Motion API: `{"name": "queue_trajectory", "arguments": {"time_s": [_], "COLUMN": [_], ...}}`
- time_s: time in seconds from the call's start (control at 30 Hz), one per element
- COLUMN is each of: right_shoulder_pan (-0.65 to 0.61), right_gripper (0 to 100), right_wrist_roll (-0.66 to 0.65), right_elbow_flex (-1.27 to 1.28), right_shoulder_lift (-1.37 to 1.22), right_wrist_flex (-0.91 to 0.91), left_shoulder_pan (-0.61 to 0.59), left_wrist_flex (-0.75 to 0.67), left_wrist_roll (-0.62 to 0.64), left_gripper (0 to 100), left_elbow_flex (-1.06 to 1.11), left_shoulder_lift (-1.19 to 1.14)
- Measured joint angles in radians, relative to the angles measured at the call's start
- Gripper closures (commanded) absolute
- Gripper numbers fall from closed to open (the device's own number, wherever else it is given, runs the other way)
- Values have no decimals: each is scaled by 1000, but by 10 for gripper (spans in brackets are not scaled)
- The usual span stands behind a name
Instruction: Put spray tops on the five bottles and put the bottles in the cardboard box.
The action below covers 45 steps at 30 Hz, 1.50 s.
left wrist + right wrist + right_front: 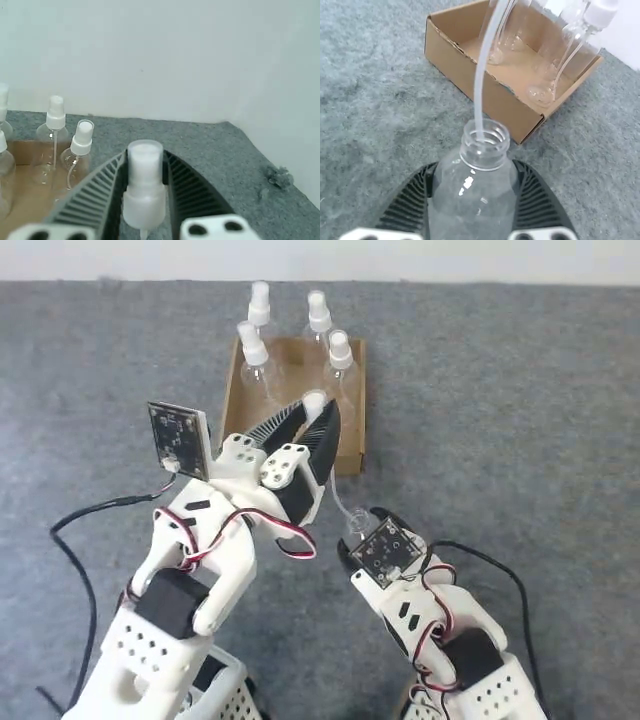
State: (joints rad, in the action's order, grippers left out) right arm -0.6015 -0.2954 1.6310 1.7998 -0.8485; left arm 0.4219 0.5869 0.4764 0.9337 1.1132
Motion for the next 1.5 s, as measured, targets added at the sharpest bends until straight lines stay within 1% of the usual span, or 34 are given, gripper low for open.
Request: {"name": "queue_trajectory", "arguments": {"time_s": [0.2,0.47,0.93,1.0,1.1,1.2,1.4,1.5], "right_shoulder_pan": [-3,-6,-8,-8,-8,-8,-6,-6], "right_gripper": [991,991,991,991,991,991,991,991], "right_wrist_roll": [0,0,0,0,-2,-2,-2,-2], "right_elbow_flex": [0,0,0,0,0,0,0,0], "right_shoulder_lift": [0,0,0,0,0,0,0,0], "right_wrist_flex": [0,0,0,0,0,0,0,0], "left_shoulder_pan": [3,110,117,118,121,123,121,121], "left_wrist_flex": [0,0,-2,-2,-2,0,51,54], "left_wrist_roll": [0,-3,-5,-43,-123,-141,-153,-153], "left_gripper": [988,988,983,948,858,806,798,798], "left_elbow_flex": [3,101,161,161,176,195,195,195], "left_shoulder_lift": [0,0,0,0,0,2,3,3]}}
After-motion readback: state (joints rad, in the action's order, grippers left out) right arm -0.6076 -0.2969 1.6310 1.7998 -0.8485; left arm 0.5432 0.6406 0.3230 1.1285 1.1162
